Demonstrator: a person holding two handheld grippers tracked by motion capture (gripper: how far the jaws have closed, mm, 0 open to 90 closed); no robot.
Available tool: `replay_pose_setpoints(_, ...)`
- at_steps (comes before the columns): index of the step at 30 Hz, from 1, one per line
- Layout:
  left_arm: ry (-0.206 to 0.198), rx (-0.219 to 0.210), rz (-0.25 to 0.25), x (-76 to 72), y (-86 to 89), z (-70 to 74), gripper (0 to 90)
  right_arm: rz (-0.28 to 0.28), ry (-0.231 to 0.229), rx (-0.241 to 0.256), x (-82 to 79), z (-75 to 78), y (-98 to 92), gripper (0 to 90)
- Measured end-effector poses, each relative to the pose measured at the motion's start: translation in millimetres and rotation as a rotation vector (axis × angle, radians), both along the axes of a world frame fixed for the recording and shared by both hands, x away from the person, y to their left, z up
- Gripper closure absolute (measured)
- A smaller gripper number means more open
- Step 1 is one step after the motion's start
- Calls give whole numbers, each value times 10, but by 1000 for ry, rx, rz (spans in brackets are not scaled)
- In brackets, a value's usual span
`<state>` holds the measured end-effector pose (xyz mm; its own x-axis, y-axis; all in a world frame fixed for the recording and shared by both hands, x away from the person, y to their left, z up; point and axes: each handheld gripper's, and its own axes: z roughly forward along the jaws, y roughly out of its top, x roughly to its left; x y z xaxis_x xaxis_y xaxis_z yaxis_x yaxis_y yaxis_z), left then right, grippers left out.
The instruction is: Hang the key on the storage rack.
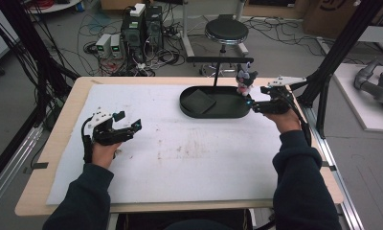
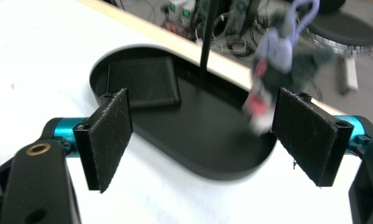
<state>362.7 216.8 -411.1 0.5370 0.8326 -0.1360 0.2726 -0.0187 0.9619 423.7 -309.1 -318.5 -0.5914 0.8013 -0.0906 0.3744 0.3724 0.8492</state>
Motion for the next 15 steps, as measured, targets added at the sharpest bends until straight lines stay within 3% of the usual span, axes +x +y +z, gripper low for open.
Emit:
replay_pose_setpoints(1, -2, 2, -1, 1, -3, -1, 195, 25, -9, 12, -48, -30, -26, 205)
replay_pose_setpoints(4, -2, 8, -5, 4, -11, -5, 195, 22, -1, 4, -157, -132, -81, 205)
replay_pose_setpoints(11, -12, 21, -14, -11, -28, 6, 195, -14, 8, 22, -342, -365, -180, 205)
replay_pose_setpoints(15, -14, 20, -17, -14, -32, 8, 195, -24, -12, 14, -432, -440, -191, 205)
